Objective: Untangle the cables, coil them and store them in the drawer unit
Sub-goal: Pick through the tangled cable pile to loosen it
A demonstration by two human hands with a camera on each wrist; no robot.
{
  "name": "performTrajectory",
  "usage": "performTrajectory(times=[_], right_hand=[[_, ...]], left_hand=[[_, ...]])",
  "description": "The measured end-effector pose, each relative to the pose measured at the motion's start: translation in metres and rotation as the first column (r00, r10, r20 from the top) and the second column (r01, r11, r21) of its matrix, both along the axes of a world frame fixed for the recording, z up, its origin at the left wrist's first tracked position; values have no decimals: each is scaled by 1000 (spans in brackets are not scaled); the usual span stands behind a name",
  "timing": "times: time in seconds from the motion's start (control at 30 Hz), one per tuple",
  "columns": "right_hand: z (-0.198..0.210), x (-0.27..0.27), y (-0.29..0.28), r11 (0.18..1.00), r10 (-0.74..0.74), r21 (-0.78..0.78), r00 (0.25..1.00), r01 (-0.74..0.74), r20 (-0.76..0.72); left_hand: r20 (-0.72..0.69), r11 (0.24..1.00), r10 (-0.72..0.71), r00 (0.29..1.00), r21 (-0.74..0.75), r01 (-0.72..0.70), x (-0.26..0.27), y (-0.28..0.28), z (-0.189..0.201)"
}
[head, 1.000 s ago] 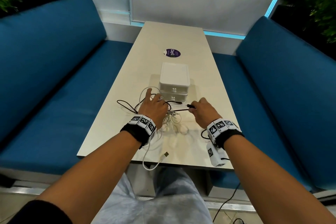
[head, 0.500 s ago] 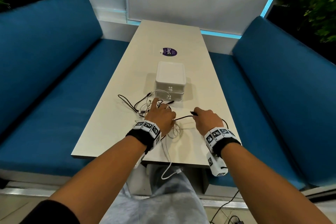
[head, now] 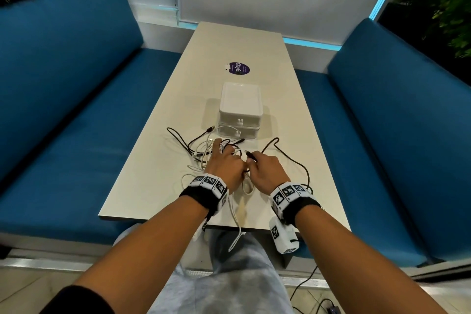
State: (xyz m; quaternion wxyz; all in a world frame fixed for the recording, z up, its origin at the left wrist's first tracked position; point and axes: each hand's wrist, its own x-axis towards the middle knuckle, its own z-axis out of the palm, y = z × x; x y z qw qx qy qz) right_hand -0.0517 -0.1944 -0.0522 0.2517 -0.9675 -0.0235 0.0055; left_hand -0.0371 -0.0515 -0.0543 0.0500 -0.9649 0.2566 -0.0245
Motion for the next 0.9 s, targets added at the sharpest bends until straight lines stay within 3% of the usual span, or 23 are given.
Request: performTrajectory(times=[0.23,0.53,0.7,0.9], right_hand=[[-2,-1,-8,998,55,-32,986,-60,-156],[8,10,-23,996,64,-61,990,-72,-123],[25,19,-50,996,-50,-80,992,41,-117],[17,16,-78,976,-214,-79,967,205,-134]], left_hand=[[12,998,44,999,-41,-44,-3,4,2],[105,1000,-5,994,6,4,-1,16,1],[131,1000,20,991,-22,-17,1,20,2],[26,987,45,999,-156,-41,5,29,-2]])
